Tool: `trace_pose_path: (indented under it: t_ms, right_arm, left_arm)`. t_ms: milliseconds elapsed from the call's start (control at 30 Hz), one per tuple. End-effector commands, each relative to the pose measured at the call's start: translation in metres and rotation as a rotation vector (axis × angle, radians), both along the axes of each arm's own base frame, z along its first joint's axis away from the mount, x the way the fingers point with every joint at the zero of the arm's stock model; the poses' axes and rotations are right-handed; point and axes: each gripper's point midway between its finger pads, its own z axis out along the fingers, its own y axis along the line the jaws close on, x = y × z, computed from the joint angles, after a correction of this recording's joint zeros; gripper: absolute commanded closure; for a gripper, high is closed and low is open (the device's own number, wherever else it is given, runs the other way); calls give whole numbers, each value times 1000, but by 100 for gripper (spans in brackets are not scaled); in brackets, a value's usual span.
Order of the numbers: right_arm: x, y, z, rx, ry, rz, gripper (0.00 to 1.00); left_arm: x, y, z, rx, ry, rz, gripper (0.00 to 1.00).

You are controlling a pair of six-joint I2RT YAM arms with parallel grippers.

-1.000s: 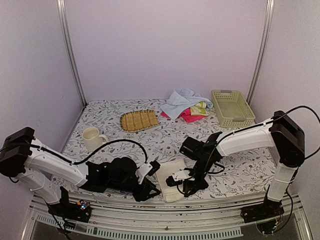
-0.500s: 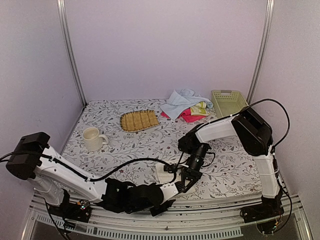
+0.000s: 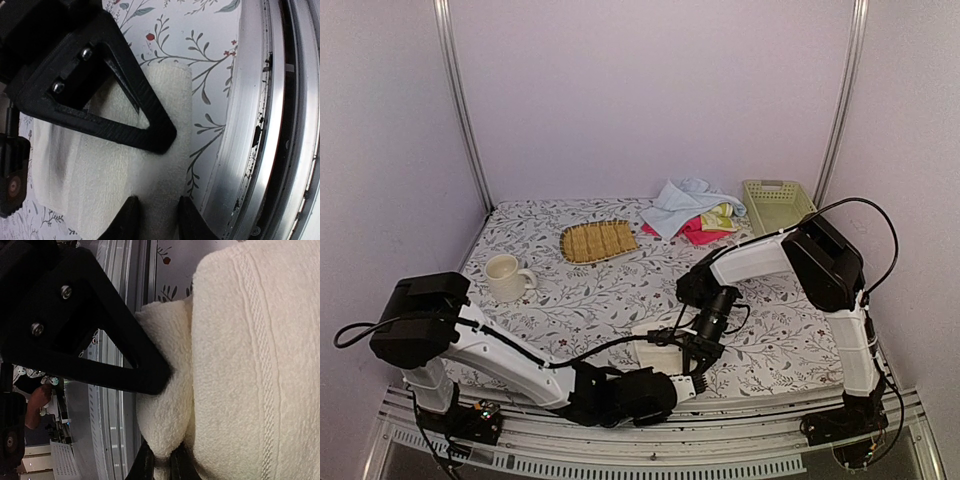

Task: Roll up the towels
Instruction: Roll the towel at the center of the board.

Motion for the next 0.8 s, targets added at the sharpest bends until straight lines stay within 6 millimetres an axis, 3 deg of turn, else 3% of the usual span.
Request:
trace_pose_path:
  t_ms: [0, 167, 233, 367, 500, 600, 767]
  right_arm:
    - [3, -24, -43, -119, -83, 73, 95]
    - [3, -22, -23, -72, -107, 77, 89]
    - [6, -19, 2, -14, -152, 76, 83]
    - [18, -19, 64, 138, -305, 43, 60]
    - [28, -26, 112, 257, -426, -23, 58]
    - [45, -32, 128, 328, -562, -97, 58]
    - [58, -49, 133, 371, -821, -231, 59]
  left_arm:
    - [9, 3, -7, 41, 6, 14, 76]
    - [14, 7, -9, 43, 51, 44, 89]
    - [14, 8, -9, 40, 77, 45, 94]
    - [9, 7, -5, 20, 156, 30, 100]
    - [2, 1, -8, -18, 319, 8, 100]
    - [-2, -5, -8, -32, 430, -10, 100]
    - [-7, -13, -2, -114, 721, -20, 100]
